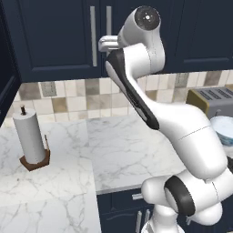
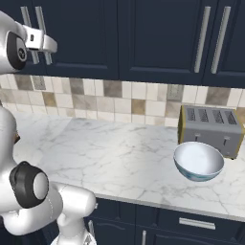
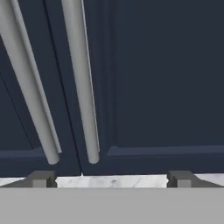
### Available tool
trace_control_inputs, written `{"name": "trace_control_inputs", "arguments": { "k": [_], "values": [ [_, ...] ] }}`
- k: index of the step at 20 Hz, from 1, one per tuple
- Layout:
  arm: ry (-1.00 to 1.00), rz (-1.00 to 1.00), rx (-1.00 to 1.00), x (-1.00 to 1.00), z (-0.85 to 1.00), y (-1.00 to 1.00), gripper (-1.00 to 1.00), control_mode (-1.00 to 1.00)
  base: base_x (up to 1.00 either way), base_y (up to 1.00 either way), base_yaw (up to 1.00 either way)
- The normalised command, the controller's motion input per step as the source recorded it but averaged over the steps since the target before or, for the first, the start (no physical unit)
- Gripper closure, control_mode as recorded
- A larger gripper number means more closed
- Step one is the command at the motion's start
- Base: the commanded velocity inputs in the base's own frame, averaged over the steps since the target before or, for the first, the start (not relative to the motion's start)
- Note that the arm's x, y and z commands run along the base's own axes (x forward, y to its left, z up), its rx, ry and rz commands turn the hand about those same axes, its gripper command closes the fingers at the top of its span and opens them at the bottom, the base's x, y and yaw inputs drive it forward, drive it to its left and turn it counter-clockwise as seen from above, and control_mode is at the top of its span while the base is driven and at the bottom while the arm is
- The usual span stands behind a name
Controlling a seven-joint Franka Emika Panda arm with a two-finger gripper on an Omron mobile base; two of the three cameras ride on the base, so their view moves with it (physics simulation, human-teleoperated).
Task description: Open the cabinet and setup a tea strainer by placing it in the bowl upright.
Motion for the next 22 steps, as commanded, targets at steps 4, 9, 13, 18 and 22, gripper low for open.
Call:
{"name": "trace_control_inputs", "arguments": {
  "k": [4,9,13,18,22],
  "values": [
    [0.00,0.00,-0.03,0.44,0.00,0.21,-1.00,-1.00,0.00,0.00,0.00],
    [0.00,0.00,-0.04,0.29,0.00,0.34,-1.00,-1.00,0.00,0.00,0.00],
    [0.01,0.00,-0.01,0.09,0.00,0.02,-1.00,-1.00,0.00,0.00,0.00],
    [0.00,0.00,0.00,0.06,0.00,-0.01,-1.00,-1.00,0.00,0.00,0.00],
    [0.00,0.00,0.00,0.24,0.00,0.00,-1.00,-1.00,0.00,0.00,0.00]
  ]
}}
